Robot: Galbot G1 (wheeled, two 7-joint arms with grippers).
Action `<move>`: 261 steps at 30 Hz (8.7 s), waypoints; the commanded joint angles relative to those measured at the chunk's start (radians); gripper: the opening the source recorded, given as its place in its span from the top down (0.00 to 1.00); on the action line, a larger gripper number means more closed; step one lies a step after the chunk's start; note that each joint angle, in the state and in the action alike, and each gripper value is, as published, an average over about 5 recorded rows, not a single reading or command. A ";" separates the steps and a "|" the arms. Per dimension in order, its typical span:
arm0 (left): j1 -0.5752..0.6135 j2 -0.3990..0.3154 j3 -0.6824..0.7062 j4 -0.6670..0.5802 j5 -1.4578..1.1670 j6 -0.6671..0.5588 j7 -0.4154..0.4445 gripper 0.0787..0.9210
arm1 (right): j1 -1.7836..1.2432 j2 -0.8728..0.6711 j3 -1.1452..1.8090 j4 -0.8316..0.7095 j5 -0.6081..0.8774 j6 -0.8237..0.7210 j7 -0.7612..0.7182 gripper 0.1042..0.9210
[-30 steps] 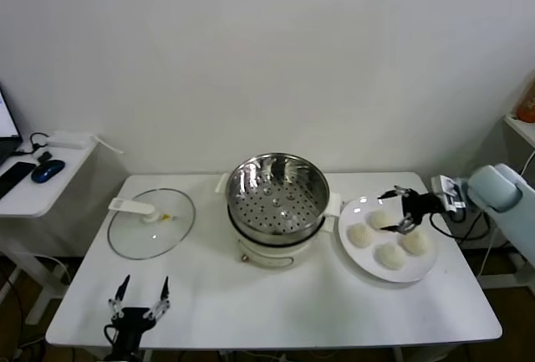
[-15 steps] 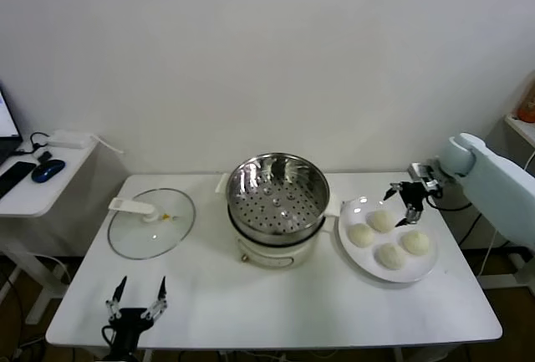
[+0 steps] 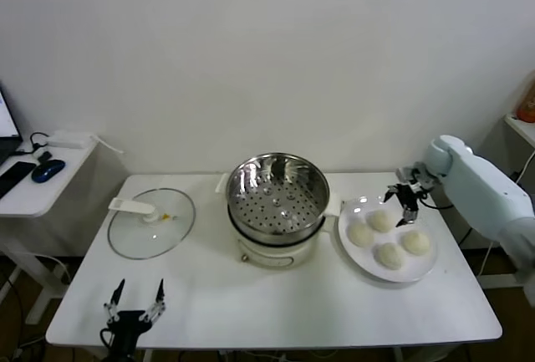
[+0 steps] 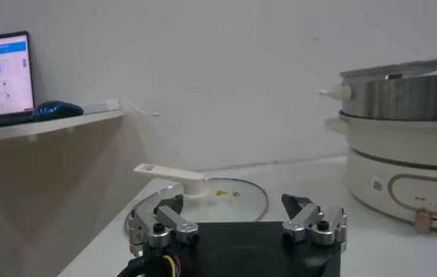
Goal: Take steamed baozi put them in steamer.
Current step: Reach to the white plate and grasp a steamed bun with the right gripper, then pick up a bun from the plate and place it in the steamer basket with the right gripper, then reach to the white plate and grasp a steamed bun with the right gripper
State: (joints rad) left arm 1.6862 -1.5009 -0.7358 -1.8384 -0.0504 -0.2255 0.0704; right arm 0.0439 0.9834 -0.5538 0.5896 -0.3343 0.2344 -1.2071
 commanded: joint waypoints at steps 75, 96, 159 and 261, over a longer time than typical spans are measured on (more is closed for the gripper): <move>0.006 -0.009 -0.010 -0.011 0.028 0.003 0.004 0.12 | 0.360 -0.161 -0.381 0.597 0.161 0.111 0.020 0.32; 0.004 -0.016 -0.011 -0.039 0.041 0.012 0.009 0.12 | 0.450 0.198 -0.421 0.578 -0.100 0.333 0.058 0.32; 0.018 -0.006 -0.050 -0.022 0.003 0.006 0.008 0.12 | 0.181 0.445 -0.195 0.214 -0.501 0.516 0.131 0.12; -0.015 -0.026 -0.022 -0.042 0.040 0.056 -0.001 0.12 | 0.043 0.019 -0.397 0.120 0.435 -0.291 0.047 0.12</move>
State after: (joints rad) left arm 1.6713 -1.5267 -0.7579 -1.8813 -0.0106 -0.1696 0.0695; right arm 0.0942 0.9946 -0.9691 0.7225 0.1144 -0.0591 -1.1475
